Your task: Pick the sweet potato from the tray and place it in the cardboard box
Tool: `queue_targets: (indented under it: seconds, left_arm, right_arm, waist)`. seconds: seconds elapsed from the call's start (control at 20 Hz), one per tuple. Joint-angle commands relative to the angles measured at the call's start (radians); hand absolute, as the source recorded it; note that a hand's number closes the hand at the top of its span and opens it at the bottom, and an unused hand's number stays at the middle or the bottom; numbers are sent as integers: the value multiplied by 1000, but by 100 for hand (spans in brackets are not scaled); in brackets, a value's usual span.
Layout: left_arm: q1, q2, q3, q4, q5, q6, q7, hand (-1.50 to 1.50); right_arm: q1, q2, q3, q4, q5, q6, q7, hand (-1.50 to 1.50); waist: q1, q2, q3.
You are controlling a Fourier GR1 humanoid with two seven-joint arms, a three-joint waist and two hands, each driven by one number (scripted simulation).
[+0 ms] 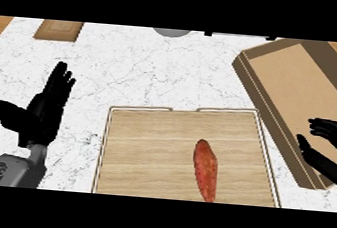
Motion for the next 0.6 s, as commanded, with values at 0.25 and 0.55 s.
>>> queue_targets:
  seconds: [0.25,0.55]
  left_arm:
    - [87,0,23,-114,39,-24,62,0]
    - [57,13,36,-132,37,-24,84,0]
  right_arm:
    - [160,-226,-4,-302,104,117,42,-150]
    - [140,-445,85,-425,64,382,294,-150]
  waist:
    - [4,3,1]
    - [15,4,0]
